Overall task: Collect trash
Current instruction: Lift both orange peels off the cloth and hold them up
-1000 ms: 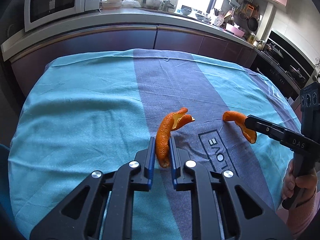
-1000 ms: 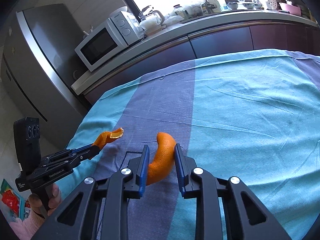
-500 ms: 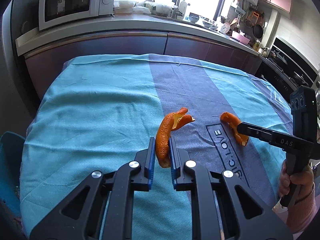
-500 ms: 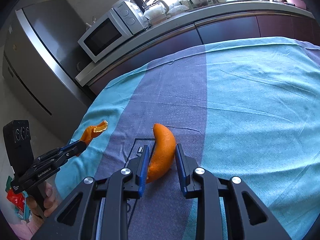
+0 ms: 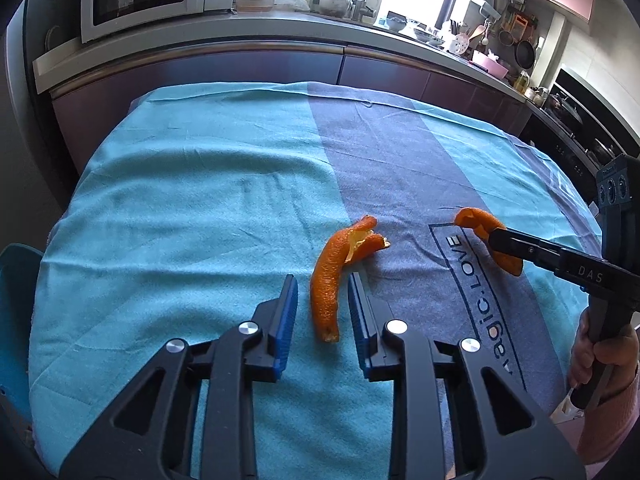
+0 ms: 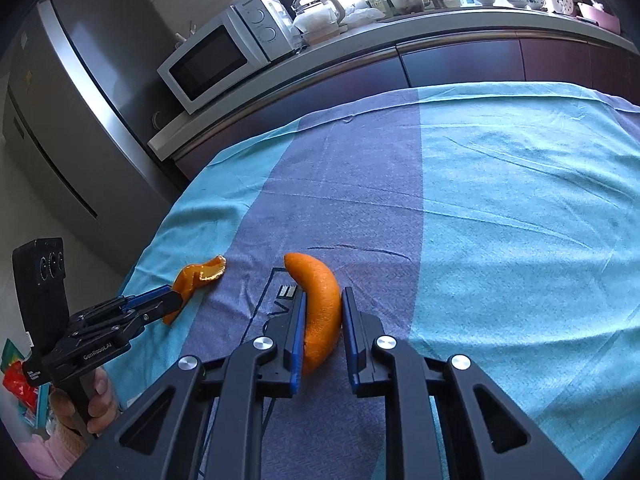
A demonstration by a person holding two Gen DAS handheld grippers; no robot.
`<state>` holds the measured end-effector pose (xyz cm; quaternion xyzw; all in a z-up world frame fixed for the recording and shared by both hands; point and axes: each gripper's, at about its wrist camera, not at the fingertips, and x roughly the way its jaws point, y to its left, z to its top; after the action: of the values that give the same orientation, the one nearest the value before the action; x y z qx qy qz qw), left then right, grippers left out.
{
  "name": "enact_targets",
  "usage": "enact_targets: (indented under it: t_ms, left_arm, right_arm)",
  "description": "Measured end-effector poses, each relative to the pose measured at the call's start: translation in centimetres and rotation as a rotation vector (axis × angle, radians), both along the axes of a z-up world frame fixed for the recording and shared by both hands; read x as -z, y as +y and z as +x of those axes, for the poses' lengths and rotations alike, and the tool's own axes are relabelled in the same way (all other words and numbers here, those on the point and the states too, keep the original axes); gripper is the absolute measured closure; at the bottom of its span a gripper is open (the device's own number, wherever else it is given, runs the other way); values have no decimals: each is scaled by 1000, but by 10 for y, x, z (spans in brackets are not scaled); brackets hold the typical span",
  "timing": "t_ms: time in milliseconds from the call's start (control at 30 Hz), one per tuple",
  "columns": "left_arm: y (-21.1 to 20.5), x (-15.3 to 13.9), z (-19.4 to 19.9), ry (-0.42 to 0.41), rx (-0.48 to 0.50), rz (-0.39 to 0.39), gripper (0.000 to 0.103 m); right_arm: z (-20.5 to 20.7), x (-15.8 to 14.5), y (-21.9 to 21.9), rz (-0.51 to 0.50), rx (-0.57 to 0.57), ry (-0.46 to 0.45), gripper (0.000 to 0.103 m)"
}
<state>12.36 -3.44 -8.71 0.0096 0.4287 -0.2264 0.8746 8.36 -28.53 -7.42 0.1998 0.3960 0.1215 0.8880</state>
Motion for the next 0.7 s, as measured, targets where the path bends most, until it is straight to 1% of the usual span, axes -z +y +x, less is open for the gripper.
enact_targets:
  t_ms: [67,100,133,167,300,700]
  left_arm:
    - [0,1,1,6,2,-7,78]
    - [0,1,1,4,1,-9,80]
    - [0,2,1,6,2,-12,86]
    - [0,2,1,9,5,-15,88]
    - [-2,1,0,-1,4,-9,89]
    - [6,-8,-10,-32,-15,-30,89]
  right_arm:
    - [-1,-1,0,8,1,-5,88]
    - [-1,-1,-1,12,1,-7,88]
    - [-1,-2,-1,17,-1,-8,88]
    - [-1,-2,-1,23,-4,-9,88]
    - [-2,-3,2,36,-11,-18,88]
    - [-5,-9,14,53,-47,-44,88]
